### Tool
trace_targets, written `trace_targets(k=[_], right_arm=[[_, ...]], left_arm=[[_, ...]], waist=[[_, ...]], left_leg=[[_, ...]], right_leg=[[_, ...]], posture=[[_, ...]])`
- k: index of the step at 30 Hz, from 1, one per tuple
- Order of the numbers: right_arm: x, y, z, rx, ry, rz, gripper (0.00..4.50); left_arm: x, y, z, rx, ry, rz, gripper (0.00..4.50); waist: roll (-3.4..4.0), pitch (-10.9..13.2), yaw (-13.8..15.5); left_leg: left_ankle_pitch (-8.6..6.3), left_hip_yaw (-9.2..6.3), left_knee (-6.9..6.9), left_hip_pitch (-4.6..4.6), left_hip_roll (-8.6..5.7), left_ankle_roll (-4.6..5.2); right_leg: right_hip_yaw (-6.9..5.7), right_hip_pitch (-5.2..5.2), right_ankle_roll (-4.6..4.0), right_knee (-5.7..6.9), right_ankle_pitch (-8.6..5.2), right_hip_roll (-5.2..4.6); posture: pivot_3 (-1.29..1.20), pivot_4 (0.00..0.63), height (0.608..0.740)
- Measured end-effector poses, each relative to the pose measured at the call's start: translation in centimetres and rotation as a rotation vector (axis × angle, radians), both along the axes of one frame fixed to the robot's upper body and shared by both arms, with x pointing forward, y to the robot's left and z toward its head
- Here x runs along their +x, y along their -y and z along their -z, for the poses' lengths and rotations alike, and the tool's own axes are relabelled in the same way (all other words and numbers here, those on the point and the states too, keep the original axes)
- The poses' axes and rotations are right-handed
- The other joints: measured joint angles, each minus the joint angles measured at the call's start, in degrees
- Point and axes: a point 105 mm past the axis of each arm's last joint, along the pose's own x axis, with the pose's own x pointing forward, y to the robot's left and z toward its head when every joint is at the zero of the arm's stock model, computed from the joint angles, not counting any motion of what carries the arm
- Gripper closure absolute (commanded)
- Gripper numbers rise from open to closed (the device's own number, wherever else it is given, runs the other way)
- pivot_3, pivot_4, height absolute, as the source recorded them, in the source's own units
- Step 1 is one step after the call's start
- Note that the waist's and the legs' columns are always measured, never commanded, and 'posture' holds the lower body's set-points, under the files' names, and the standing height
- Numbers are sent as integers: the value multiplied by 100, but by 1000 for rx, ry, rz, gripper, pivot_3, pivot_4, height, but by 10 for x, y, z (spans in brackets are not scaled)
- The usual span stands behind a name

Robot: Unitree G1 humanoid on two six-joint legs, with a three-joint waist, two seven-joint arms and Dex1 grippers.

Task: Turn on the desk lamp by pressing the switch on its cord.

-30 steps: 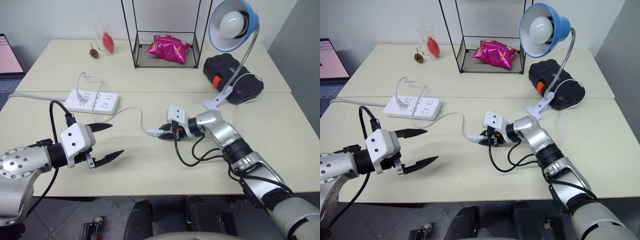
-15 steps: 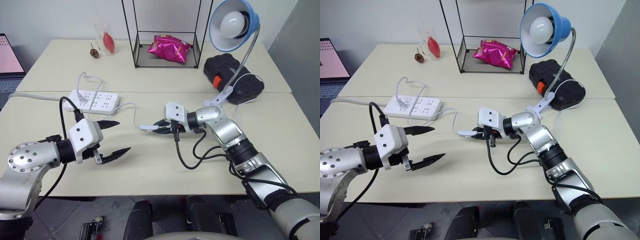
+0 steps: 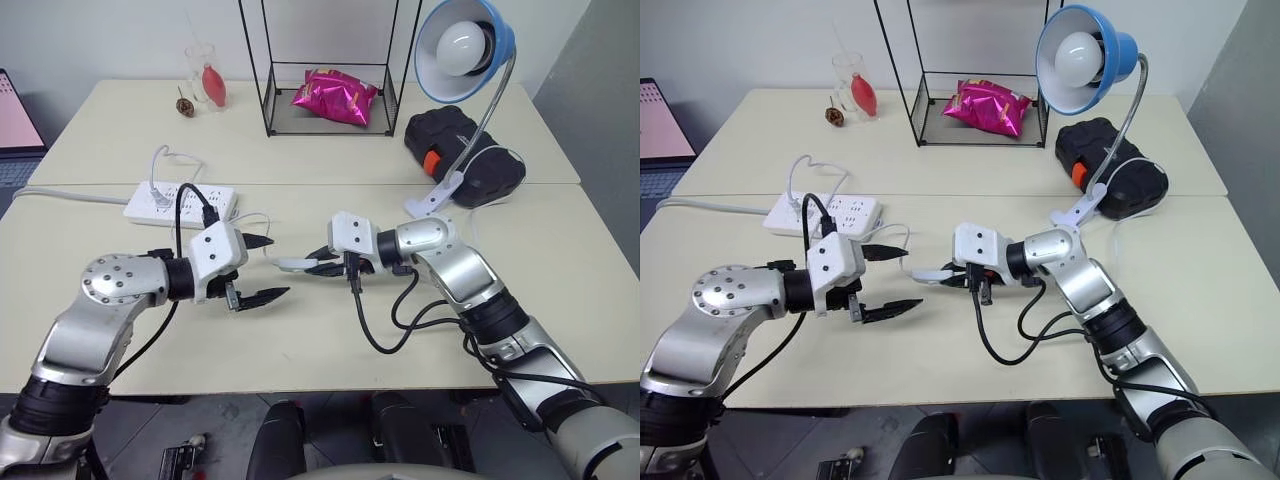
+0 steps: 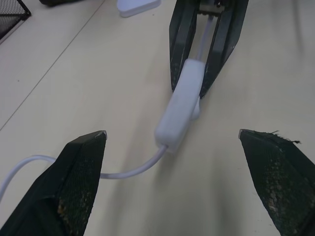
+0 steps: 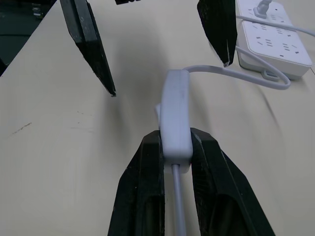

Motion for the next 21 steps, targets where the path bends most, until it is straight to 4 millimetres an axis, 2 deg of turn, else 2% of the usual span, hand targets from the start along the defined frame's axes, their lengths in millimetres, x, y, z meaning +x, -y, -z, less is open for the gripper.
trace_targets(k=[7,17,21], right_arm=[[-3,1,4,-10,-9,0,4112],[-5,1,5,-22,-13,-6,4112],[-5,0,6,-26,-16,-8,4112]], left_arm=[[7,2,6,10,4,10,0],[6,10,7,-4,2,44,0],[8,14,4,-8,14,56,674]], waist=[[0,0,0],[0,0,0],[0,0,0]], left_leg=[[0,-2,0,0,0,0],[0,-2,0,0,0,0],[0,-2,1,0,0,0]], right_leg=[[-1,0,0,1,0,0],[-1,0,1,1,0,0],[0,0,1,2,0,0]], posture=[[0,150,740],[0,150,740],[0,150,740]])
